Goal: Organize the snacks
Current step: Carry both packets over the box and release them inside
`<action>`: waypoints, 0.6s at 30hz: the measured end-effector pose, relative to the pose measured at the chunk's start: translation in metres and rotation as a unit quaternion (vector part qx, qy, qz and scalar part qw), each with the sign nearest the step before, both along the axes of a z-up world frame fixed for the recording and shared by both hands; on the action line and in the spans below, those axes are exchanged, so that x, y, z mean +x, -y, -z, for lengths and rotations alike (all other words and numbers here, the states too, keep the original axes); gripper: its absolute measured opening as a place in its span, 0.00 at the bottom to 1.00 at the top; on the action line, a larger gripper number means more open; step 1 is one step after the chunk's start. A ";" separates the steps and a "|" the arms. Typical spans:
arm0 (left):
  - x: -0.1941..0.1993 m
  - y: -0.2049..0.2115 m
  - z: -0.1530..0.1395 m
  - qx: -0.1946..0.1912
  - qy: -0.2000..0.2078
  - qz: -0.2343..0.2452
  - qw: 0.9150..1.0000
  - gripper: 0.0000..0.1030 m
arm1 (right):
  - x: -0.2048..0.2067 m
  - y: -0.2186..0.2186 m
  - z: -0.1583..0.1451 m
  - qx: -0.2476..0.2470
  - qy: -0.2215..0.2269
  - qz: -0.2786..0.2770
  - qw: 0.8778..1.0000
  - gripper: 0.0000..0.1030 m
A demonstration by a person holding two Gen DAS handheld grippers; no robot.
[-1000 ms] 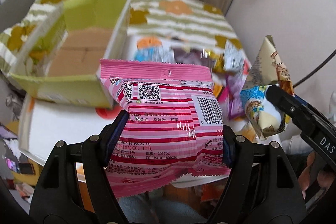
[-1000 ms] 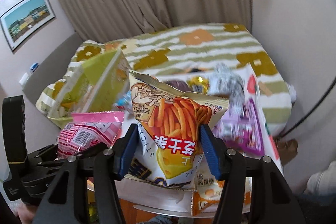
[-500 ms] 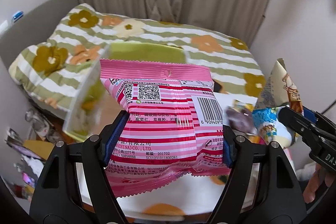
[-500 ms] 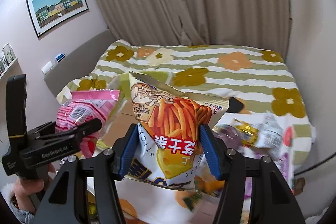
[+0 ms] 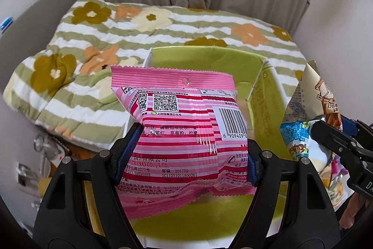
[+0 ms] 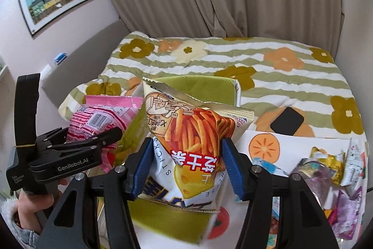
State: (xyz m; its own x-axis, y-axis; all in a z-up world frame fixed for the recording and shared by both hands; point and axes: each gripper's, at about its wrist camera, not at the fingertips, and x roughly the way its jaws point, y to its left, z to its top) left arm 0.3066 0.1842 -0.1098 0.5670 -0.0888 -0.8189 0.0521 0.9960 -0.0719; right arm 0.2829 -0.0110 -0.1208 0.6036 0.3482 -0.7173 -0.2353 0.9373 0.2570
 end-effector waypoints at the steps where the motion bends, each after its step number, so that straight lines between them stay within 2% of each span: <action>1: 0.005 0.001 0.004 0.000 -0.003 0.005 1.000 0.70 | 0.004 -0.001 0.002 -0.001 -0.004 0.003 1.000 0.53; 4: 0.024 0.002 0.016 0.003 -0.013 0.016 1.000 0.71 | 0.018 -0.002 0.008 -0.007 -0.013 0.009 1.000 0.53; 5: 0.029 0.003 0.019 0.009 -0.015 0.017 1.000 0.76 | 0.023 -0.002 0.010 -0.009 -0.016 0.012 1.000 0.53; 8: 0.038 0.007 0.028 0.030 -0.022 0.014 0.999 0.99 | 0.029 0.000 0.013 -0.008 -0.022 0.018 1.000 0.53; 13: 0.038 -0.005 0.035 0.025 -0.034 0.001 0.999 0.99 | 0.037 0.001 0.015 -0.001 -0.025 0.007 1.000 0.53; 18: 0.016 -0.022 0.039 0.006 -0.047 -0.040 0.998 0.99 | 0.046 -0.005 0.015 0.013 -0.028 -0.025 0.999 0.53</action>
State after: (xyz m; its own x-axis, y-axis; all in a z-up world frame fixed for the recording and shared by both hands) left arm 0.3222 0.2066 -0.1492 0.4932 -0.0361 -0.8692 -0.0338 0.9976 -0.0606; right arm 0.3290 -0.0058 -0.1360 0.5449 0.3965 -0.7388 -0.2664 0.9173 0.2959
